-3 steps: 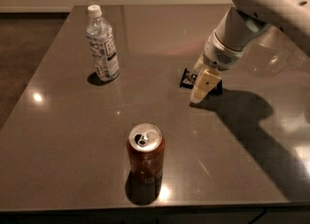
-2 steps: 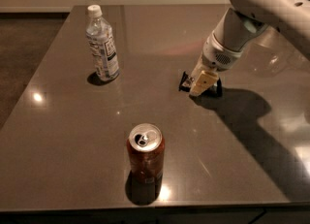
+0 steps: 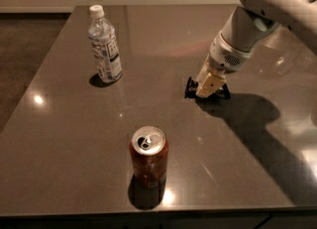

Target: Move rxbar chocolate near coke can

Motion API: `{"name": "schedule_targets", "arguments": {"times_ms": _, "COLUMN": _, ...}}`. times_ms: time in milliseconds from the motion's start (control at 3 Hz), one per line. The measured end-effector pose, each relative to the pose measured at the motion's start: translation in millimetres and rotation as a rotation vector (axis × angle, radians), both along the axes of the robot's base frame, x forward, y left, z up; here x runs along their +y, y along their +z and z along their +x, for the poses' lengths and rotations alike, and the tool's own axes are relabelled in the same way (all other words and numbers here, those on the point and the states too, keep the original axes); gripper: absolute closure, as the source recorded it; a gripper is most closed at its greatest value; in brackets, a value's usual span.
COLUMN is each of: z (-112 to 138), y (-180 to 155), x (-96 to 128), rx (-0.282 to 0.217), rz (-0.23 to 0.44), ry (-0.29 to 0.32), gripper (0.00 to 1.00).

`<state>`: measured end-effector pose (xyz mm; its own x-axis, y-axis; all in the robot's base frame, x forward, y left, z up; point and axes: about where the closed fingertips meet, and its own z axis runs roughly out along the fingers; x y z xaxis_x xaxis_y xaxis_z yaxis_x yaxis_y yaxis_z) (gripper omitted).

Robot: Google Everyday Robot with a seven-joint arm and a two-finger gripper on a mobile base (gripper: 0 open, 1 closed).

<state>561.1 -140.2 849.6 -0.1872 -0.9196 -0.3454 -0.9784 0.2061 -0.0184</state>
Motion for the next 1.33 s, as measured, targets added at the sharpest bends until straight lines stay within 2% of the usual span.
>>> {"name": "schedule_targets", "arguments": {"times_ms": 667, "z": -51.3, "y": 31.0, "x": 33.6, "rx": -0.033, "rz": 0.060, "ry": 0.125, "gripper": 1.00}}
{"name": "schedule_targets", "arguments": {"times_ms": 1000, "z": -89.8, "y": 43.3, "x": 68.5, "rx": -0.030, "rz": 0.122, "ry": 0.232, "gripper": 1.00}}
{"name": "schedule_targets", "arguments": {"times_ms": 1333, "z": -111.1, "y": 46.9, "x": 86.6, "rx": -0.020, "rz": 0.155, "ry": 0.288, "gripper": 1.00}}
